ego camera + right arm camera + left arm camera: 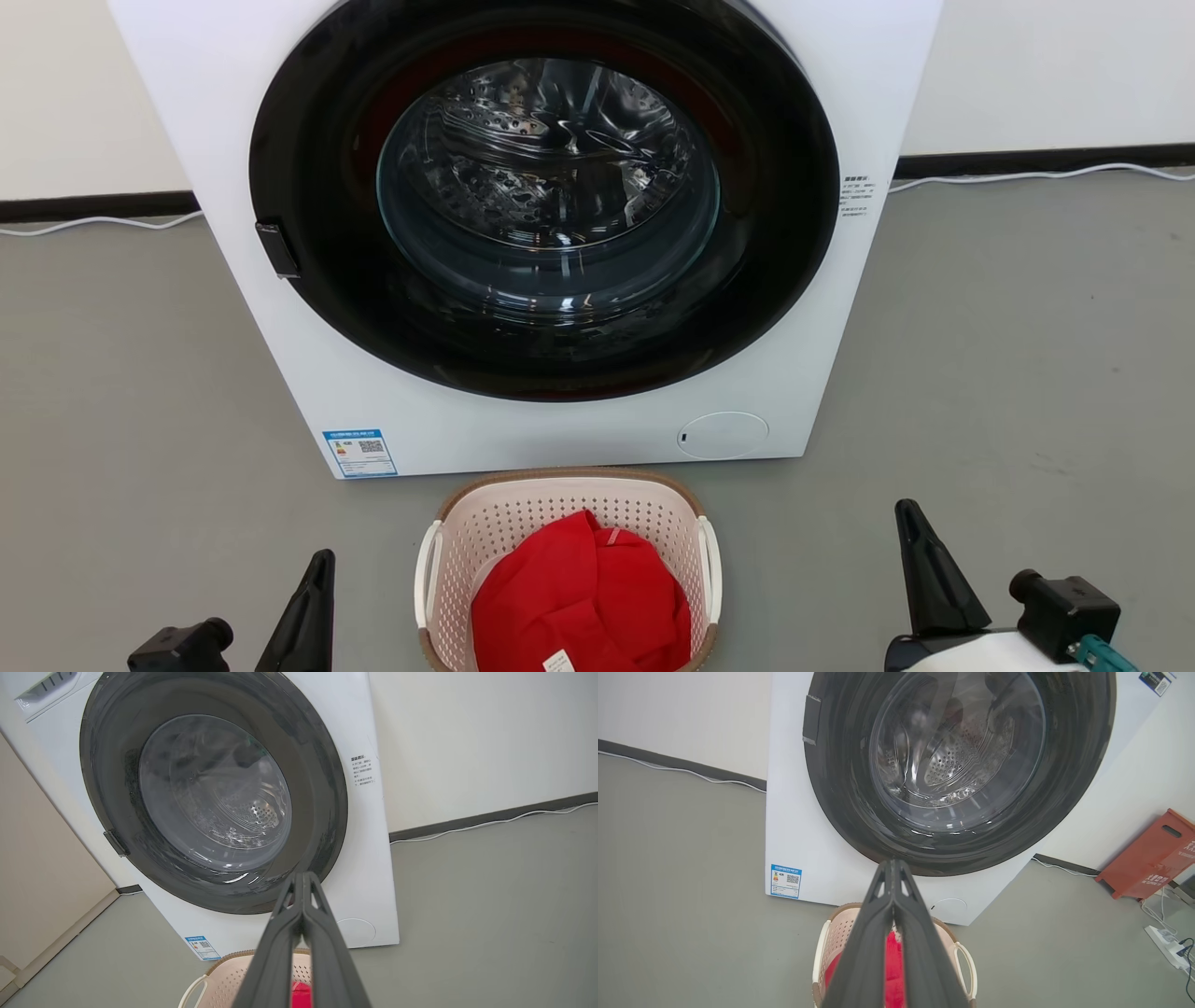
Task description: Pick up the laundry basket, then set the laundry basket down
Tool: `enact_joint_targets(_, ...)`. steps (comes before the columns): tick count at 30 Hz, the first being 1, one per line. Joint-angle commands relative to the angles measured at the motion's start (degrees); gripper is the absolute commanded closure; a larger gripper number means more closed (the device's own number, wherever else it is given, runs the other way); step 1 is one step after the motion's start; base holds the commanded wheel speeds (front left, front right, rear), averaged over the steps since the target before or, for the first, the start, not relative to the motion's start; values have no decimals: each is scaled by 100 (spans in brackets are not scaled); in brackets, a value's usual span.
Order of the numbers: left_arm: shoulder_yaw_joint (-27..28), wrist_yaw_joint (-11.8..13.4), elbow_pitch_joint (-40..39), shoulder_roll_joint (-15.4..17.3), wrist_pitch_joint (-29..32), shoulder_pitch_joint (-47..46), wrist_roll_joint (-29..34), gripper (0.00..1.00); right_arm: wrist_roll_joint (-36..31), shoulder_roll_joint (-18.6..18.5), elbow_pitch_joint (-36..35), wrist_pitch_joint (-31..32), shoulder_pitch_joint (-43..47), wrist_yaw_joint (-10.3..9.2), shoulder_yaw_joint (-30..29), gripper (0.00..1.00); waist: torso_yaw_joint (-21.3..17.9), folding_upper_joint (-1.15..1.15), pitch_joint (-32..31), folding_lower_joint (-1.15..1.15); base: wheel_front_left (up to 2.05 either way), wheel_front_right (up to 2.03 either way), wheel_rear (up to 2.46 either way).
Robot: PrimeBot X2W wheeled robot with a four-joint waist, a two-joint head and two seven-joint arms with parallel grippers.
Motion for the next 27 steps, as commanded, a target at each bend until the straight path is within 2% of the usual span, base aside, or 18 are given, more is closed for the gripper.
enact_joint_targets(1,83,-3,-132,33,37,-196,-151,100,185,-29,-147,38,-159,4,-21,100,5,0,3,4,0,0,0)
enact_joint_targets(4,107,-3,-122,16,87,-225,-312,100,390,-39,-136,79,-182,5,-29,100,11,0,16,-3,0,0,0)
enact_joint_targets(27,291,-10,-79,-107,477,-418,-1540,100,1935,-90,-102,412,-317,12,-115,100,57,0,45,-3,0,0,0)
